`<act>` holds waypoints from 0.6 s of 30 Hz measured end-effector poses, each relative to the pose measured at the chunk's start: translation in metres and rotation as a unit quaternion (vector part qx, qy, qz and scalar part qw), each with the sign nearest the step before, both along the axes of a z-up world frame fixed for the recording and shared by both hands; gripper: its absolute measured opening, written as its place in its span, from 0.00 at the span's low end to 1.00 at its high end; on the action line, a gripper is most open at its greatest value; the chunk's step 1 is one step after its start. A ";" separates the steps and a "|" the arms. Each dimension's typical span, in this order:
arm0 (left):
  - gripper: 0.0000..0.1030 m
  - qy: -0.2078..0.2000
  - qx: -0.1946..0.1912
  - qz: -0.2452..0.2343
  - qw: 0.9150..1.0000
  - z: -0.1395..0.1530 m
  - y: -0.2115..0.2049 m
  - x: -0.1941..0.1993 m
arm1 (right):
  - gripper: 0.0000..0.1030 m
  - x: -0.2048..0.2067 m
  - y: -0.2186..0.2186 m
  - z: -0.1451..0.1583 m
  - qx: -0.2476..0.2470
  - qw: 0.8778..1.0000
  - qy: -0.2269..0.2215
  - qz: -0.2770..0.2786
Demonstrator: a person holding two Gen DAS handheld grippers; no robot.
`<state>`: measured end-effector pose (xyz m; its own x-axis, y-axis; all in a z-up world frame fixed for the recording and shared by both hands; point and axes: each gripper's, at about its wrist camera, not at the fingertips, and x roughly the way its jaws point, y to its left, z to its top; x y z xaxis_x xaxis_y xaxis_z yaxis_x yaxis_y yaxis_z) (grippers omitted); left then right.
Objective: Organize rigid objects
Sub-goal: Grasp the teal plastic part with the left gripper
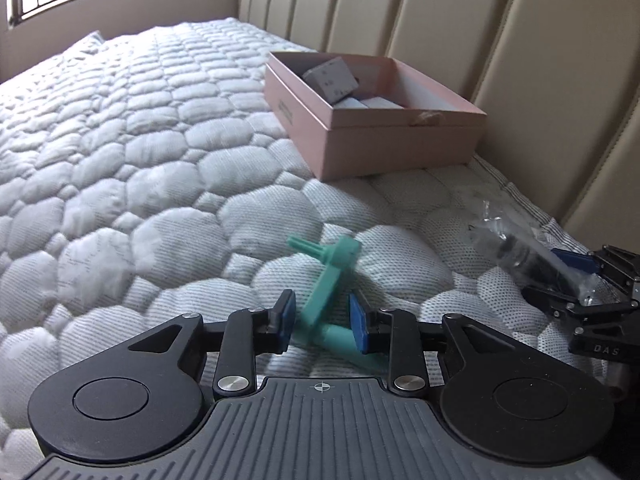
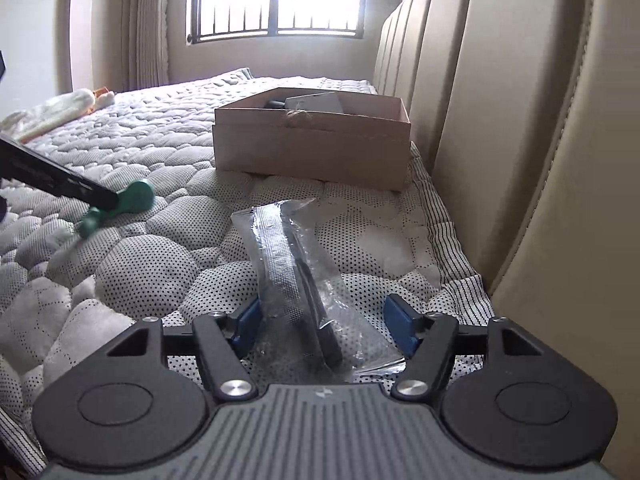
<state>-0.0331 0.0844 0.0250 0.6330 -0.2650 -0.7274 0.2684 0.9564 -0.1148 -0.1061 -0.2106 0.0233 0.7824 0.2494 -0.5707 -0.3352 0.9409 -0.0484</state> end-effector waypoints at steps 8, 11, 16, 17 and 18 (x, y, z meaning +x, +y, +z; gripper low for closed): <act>0.41 0.009 -0.014 -0.038 0.999 0.002 -0.036 -0.001 | 0.65 -0.004 -0.004 -0.001 0.008 1.000 -0.004 0.000; 0.41 0.014 -0.012 -0.065 0.998 0.001 -0.053 -0.003 | 0.67 -0.004 -0.004 0.000 0.009 1.000 0.000 0.001; 0.48 0.016 -0.002 -0.075 0.997 -0.007 -0.065 -0.007 | 0.75 0.003 -0.005 0.002 0.020 1.000 0.021 0.011; 0.49 0.014 -0.001 -0.077 0.997 -0.008 -0.066 -0.008 | 0.78 0.004 -0.005 0.002 0.023 0.999 0.025 0.014; 0.51 0.013 -0.001 -0.078 0.997 -0.008 -0.066 -0.008 | 0.81 0.005 -0.005 0.002 0.026 0.999 0.029 0.018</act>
<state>-0.0413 0.0181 0.0170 0.5645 -0.3603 -0.7426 0.4100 0.9033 -0.1266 -0.1013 -0.2160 0.0250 0.7389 0.3070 -0.5998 -0.3696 0.9290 0.0203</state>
